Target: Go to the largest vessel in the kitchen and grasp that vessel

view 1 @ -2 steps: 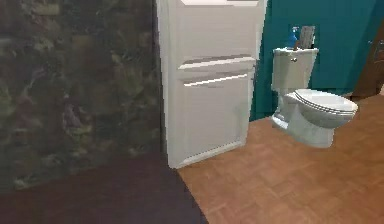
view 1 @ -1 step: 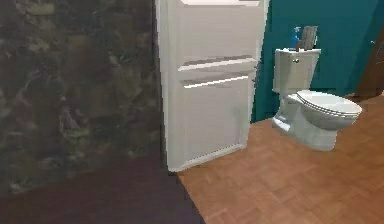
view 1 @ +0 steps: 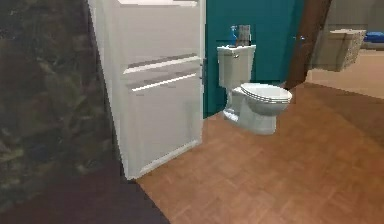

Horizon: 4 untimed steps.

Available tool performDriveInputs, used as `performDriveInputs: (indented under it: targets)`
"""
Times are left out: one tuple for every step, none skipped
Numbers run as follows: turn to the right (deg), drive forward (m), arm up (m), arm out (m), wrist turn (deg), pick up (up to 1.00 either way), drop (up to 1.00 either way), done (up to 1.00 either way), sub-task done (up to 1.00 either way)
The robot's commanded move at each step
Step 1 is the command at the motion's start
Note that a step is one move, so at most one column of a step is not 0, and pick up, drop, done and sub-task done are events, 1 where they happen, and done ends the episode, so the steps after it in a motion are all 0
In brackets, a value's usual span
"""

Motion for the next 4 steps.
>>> performDriveInputs:
  targets:
    - [0.0,0.25,0.00,0.00,0.0,0.00,0.00,0.00,0.00]
    - [45.0,0.00,0.00,0.00,0.0,0.00,0.00,0.00,0.00]
    - [6.0,0.00,0.00,0.00,0.0,0.00,0.00,0.00,0.00]
    - [0.0,1.00,0.00,0.00,0.0,0.00,0.00,0.00,0.00]
